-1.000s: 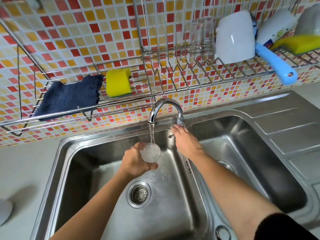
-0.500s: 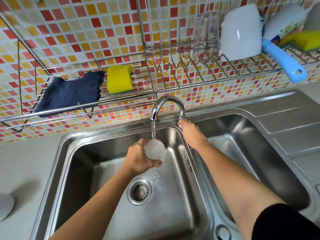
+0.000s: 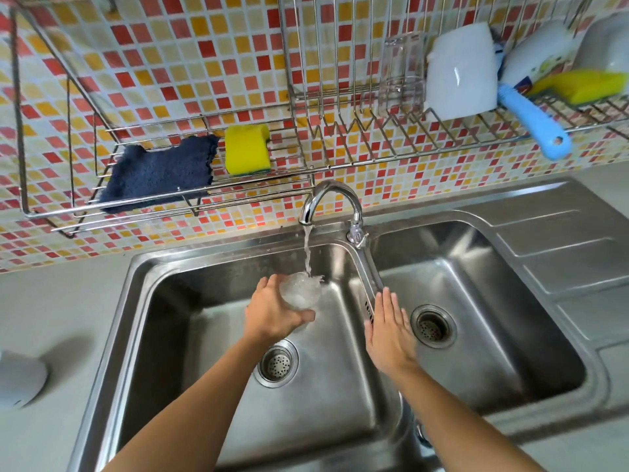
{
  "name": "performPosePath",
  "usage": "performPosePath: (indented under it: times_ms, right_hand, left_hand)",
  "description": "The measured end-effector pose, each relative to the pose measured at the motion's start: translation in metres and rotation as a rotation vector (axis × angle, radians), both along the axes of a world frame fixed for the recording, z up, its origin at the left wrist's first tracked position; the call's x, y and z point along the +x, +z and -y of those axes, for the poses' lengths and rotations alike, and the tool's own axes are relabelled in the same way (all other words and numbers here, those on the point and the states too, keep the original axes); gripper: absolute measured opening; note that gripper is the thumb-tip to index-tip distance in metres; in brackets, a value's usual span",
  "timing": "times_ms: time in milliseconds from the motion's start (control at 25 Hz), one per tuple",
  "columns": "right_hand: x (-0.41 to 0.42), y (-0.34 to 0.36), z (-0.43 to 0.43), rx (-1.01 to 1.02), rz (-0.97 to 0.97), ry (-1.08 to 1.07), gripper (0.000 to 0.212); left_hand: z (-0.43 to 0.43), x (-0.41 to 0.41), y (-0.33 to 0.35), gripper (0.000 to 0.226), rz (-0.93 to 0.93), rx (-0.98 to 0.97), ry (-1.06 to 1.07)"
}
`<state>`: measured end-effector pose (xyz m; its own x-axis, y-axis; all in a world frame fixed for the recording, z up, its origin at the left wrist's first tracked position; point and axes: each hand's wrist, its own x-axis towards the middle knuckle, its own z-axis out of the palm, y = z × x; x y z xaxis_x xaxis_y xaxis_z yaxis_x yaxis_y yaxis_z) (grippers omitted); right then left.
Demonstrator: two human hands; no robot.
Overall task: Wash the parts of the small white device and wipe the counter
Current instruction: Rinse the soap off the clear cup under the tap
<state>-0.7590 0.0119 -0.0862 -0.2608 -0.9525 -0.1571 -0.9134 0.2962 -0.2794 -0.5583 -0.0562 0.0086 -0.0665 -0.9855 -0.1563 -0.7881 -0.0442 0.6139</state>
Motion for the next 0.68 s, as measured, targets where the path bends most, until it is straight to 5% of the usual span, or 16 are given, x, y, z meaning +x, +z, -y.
performPosePath:
  times_ms: [120,320,680]
  right_hand:
    - [0.001,-0.008,-0.006,-0.012,-0.034,-0.047,0.053]
    - [0.002,-0.006,-0.005,-0.027,-0.097,0.012,0.063]
    - [0.000,-0.005,-0.004,0.058,-0.125,0.051,0.067]
  left_hand:
    - [-0.008,0.005,-0.005,0.086,0.228,-0.074,-0.100]
    - [-0.009,0.018,-0.012,0.084,0.648,-0.179,-0.296]
    - [-0.002,0.031,0.001,0.072,0.874,-0.819,-0.671]
